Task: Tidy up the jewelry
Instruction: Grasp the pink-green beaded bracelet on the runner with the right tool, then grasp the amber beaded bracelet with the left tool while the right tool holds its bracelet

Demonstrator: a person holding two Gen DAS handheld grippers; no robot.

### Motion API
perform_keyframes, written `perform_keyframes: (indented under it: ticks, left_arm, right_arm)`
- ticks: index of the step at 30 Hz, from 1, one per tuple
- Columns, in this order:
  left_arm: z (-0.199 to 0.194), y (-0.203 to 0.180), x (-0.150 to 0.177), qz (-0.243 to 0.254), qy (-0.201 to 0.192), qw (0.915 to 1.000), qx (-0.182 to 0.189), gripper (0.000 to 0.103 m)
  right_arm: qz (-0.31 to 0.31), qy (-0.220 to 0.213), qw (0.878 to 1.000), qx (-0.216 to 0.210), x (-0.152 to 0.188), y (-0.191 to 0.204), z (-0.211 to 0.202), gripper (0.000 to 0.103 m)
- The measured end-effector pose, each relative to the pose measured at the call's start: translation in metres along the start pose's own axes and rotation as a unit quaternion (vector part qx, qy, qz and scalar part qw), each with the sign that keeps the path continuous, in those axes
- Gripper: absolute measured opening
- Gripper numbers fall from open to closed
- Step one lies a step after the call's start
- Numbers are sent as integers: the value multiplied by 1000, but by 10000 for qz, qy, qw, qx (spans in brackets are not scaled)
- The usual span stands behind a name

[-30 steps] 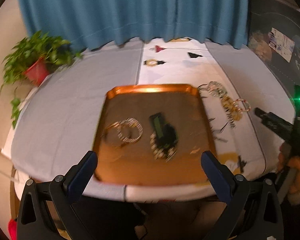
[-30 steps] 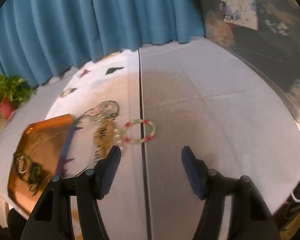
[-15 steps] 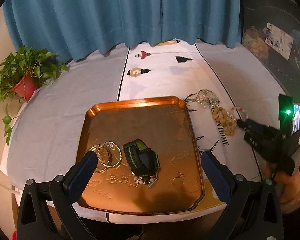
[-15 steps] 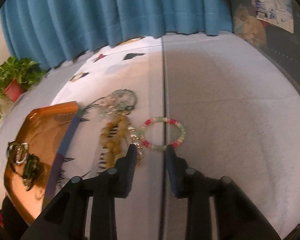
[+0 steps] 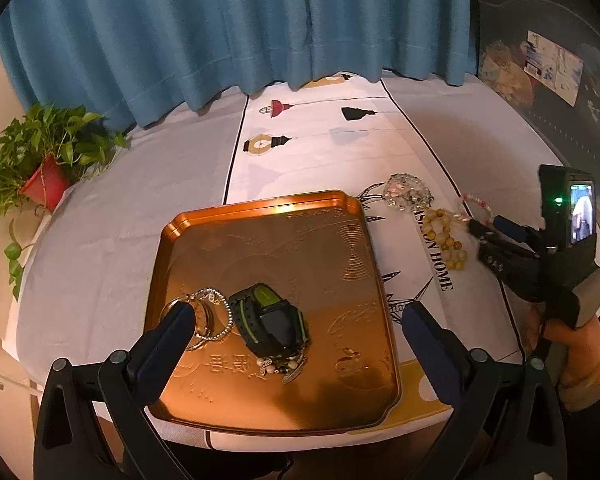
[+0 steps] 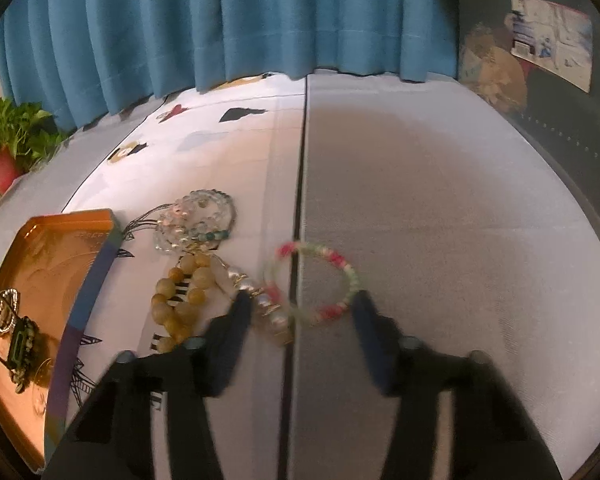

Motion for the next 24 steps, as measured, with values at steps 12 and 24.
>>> perform_keyframes:
  ticks: [12, 24]
  left_arm:
    - [8, -58, -26, 359, 25, 9989, 289, 102]
    - [82, -148, -71, 618, 1137, 9830, 1301, 99]
  right_arm:
    - [1483, -306, 9848, -855, 8, -86, -28, 12]
    - [1589, -416, 9827, -853, 12, -108, -31, 12]
Point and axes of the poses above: each gripper's, at about its wrist camera, not at the fingertips, and z roughly the way its jaws point, y to its left, x to its underside, the point moved 10 cm from there along z, roughly the way its jaws point, and after that the axes turned 14 degrees about y, right-handed, at the moved point
